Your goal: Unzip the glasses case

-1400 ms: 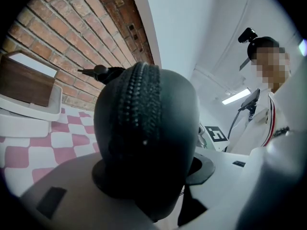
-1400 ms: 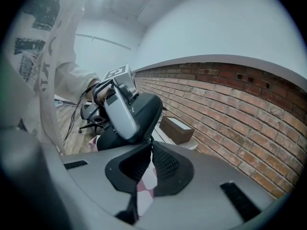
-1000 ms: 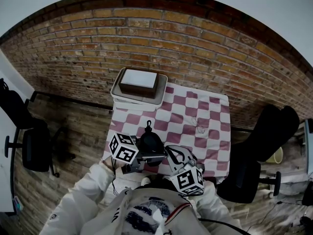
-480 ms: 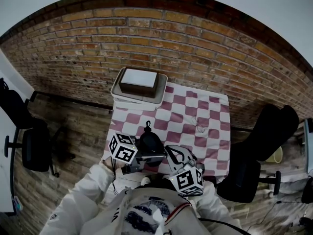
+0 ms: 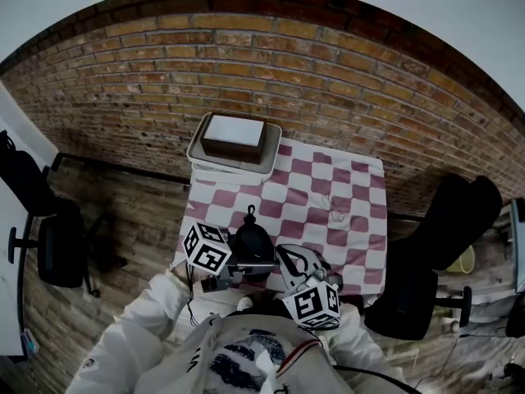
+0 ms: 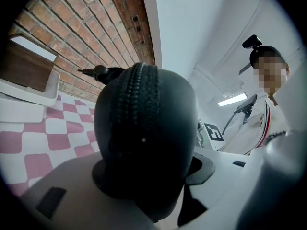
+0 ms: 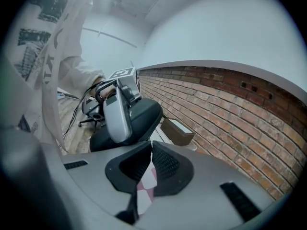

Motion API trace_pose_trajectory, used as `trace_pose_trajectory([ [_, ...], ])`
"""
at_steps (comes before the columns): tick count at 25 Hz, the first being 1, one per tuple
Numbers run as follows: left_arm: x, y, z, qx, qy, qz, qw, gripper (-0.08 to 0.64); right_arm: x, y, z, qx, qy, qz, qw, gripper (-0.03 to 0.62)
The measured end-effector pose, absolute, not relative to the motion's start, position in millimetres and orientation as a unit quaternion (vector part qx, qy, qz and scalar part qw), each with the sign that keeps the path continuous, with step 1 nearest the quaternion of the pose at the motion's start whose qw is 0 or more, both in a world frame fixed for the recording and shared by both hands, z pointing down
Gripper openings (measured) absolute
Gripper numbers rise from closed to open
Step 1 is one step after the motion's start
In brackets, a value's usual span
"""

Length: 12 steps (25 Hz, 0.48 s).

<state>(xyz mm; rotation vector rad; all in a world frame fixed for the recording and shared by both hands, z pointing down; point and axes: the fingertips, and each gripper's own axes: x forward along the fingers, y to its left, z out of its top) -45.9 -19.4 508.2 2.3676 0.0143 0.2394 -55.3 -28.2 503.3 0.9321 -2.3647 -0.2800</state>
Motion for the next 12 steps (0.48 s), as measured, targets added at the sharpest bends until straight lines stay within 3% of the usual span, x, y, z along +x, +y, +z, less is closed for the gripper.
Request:
trace_pose_trajectory([
  [8, -41, 1, 528, 0.926, 0.028, 0.181, 0.330, 0.253, -57, -33, 493, 0.350, -0.888, -0.103, 0.279, 0.017],
  [12, -36, 0, 526, 0.925, 0.025, 0.163, 0.342, 0.253, -55, -37, 489, 0.355, -0.889, -0.100, 0.272, 0.017],
])
